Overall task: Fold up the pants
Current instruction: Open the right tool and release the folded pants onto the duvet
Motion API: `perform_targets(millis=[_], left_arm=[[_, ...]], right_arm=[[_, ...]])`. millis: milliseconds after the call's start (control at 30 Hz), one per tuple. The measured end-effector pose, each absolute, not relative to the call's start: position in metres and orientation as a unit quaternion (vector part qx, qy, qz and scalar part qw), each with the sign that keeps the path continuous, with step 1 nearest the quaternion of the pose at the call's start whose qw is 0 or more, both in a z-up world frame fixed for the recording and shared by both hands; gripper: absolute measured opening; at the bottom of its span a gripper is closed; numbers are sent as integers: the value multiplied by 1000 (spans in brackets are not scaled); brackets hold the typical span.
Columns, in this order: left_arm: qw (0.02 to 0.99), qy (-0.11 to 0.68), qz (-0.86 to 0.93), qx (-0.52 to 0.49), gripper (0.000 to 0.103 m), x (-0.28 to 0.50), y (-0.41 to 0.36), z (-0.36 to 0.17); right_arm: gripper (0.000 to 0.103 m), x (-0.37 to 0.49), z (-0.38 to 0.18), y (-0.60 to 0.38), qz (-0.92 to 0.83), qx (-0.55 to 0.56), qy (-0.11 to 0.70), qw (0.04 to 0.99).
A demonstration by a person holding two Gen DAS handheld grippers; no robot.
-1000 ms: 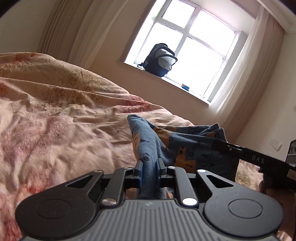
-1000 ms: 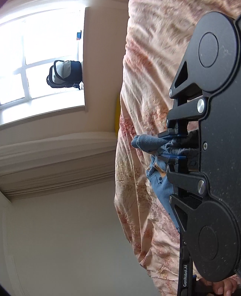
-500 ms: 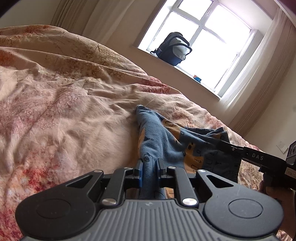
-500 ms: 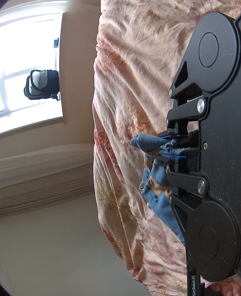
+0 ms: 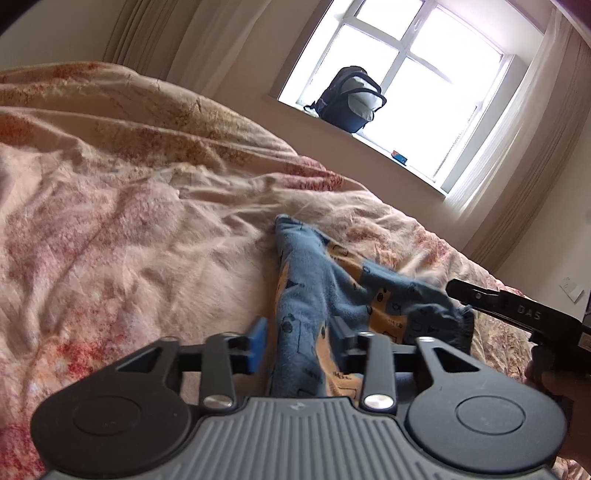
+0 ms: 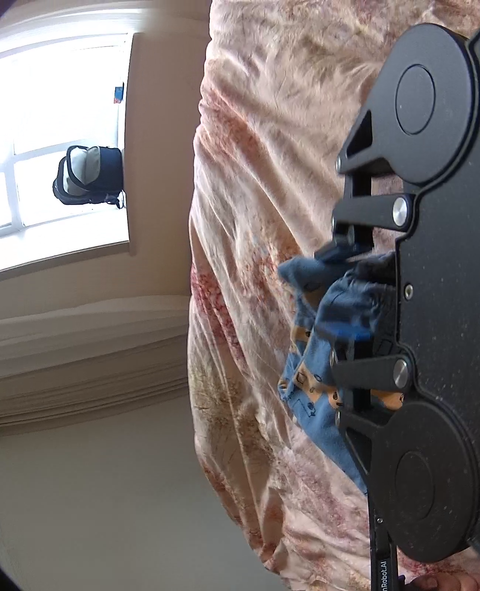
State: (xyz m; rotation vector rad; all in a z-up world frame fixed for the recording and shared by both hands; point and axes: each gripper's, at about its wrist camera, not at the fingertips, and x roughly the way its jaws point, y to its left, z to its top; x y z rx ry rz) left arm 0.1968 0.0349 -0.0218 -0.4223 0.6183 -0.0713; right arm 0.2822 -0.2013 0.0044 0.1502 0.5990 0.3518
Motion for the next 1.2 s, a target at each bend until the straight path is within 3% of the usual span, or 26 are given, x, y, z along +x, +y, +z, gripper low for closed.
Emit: perform_targets(millis=[133,267,333,467,767,1200], left_arm=[[938,286,-26,-191,69,191,31,-7],[949,263,-16,-171,96,177,25,13],[955,250,-8,-158,102,167,23,24],[961,241,10,-132,103,147,19,43],[967,230,50,-97,103,92,14,70],[963,243,81,-80,103,22,10,34]], right_arm=[[78,267,16,-206,166,72,272,945],[89,248,30,-209,168,77,246,951],[95,237,39,-211,168,82,233,954],[102,211,57,-211,170,86,205,960],[102,137,91,-194,165,32,160,973],[102,50,68,-176,138,10,179,974]])
